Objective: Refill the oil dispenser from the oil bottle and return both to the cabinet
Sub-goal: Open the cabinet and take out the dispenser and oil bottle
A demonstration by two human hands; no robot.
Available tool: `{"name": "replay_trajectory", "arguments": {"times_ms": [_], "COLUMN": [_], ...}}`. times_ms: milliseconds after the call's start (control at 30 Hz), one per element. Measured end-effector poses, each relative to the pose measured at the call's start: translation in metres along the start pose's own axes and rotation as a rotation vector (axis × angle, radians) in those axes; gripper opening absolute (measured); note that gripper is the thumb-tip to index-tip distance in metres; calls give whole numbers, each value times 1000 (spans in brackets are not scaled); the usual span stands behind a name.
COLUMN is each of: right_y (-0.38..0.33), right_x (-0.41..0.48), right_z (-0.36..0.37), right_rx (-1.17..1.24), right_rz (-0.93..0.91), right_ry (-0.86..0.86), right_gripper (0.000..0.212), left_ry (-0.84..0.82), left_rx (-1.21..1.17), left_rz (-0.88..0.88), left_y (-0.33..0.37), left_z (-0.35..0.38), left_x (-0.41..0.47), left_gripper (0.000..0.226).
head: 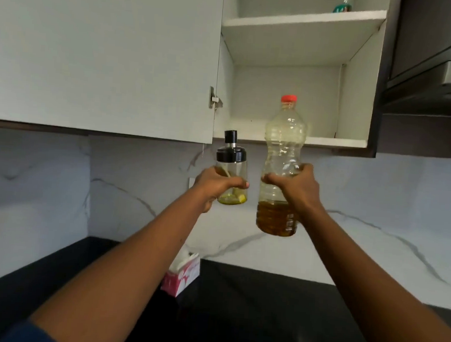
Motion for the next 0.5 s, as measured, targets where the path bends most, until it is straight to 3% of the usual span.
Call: {"name": "replay_trajectory", "arguments": {"times_ms": [500], "right_y": [194], "right_x": [-66], "right_z": [73], "right_rx": [92], "right_rz": [176], "right_ry": [-92], "right_gripper": [82], "left_ry": [107], "left_rx": [-30], "left_rz": [-227], "left_y": [-193], "left_z": [34], "left_x": [-28], "left_gripper": [64]}}
Point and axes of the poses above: each hand's wrist, its own x-axis towards the middle knuckle, its own z-axis out of the palm, y = z × x, the point moved 5 cm from there along x, towards the middle knuckle, and after that the axes turned 9 degrees about -y, right-handed, at the moved point
